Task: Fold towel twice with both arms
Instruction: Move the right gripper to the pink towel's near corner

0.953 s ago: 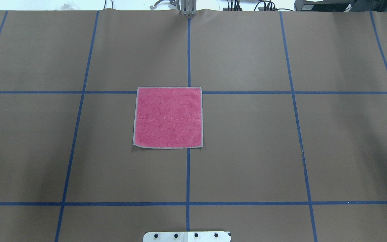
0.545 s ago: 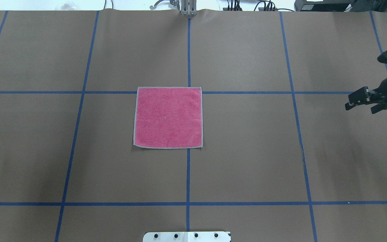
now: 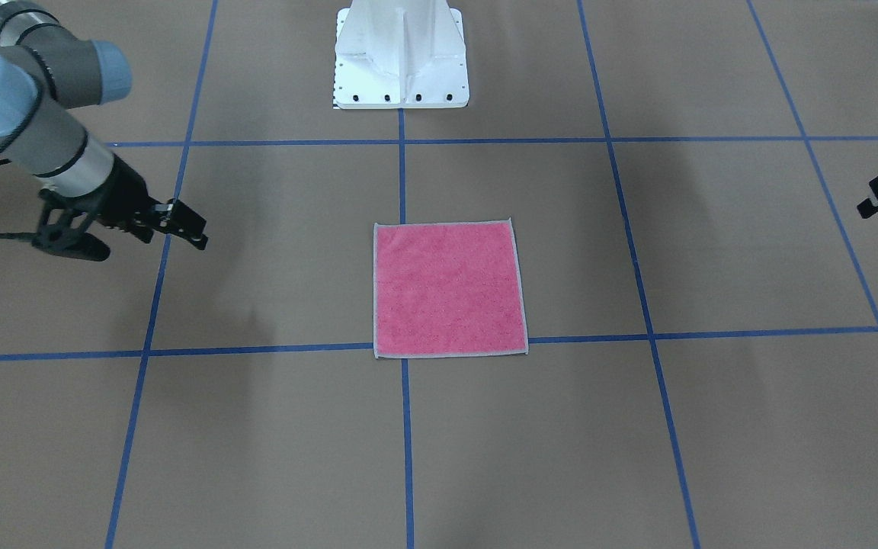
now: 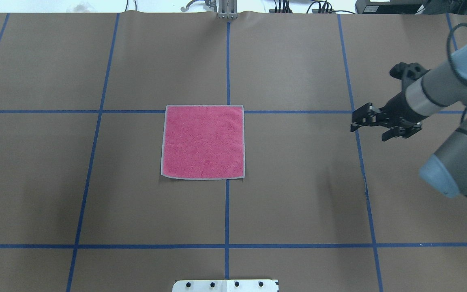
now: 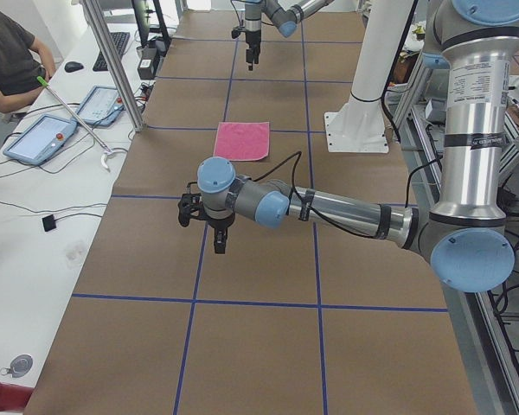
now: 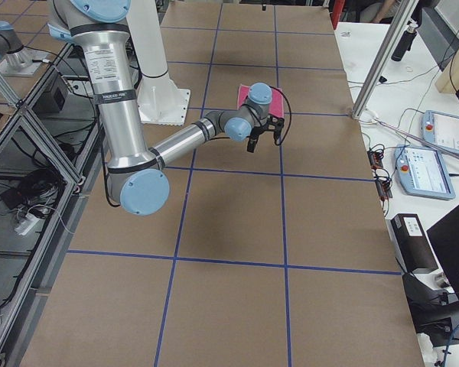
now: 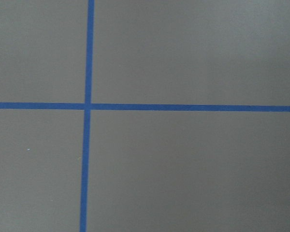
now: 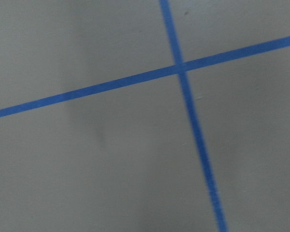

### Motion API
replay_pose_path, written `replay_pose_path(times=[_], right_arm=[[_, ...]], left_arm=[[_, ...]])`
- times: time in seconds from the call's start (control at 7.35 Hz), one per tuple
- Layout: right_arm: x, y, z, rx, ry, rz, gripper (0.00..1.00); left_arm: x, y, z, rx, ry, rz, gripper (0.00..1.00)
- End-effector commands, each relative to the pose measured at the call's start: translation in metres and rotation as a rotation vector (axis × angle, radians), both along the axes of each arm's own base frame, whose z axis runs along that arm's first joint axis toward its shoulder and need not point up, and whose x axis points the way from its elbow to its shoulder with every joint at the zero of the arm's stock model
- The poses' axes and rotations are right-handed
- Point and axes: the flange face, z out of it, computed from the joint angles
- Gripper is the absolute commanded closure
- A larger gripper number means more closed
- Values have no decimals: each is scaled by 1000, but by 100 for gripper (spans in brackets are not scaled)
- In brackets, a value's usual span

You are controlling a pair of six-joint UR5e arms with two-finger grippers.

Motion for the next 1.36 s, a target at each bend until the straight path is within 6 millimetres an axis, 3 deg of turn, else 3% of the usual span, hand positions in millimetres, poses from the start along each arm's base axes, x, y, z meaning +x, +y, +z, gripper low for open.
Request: replay_pose_path(times=[0.0, 0.41, 0.68, 1.23], right_arm=[[-83, 30, -60, -63, -26, 85, 4], [-140, 59, -101, -145, -61, 141, 10], [-159, 66, -99, -226, -55, 187, 15], [-211, 62, -118, -239, -39, 243, 17]], left_arm=[[51, -10, -31, -23, 30, 9, 0], [81, -20, -57, -34, 51, 16, 0], [96, -25, -75, -52, 67, 4, 0], [107, -26, -83, -58, 73, 8, 0]])
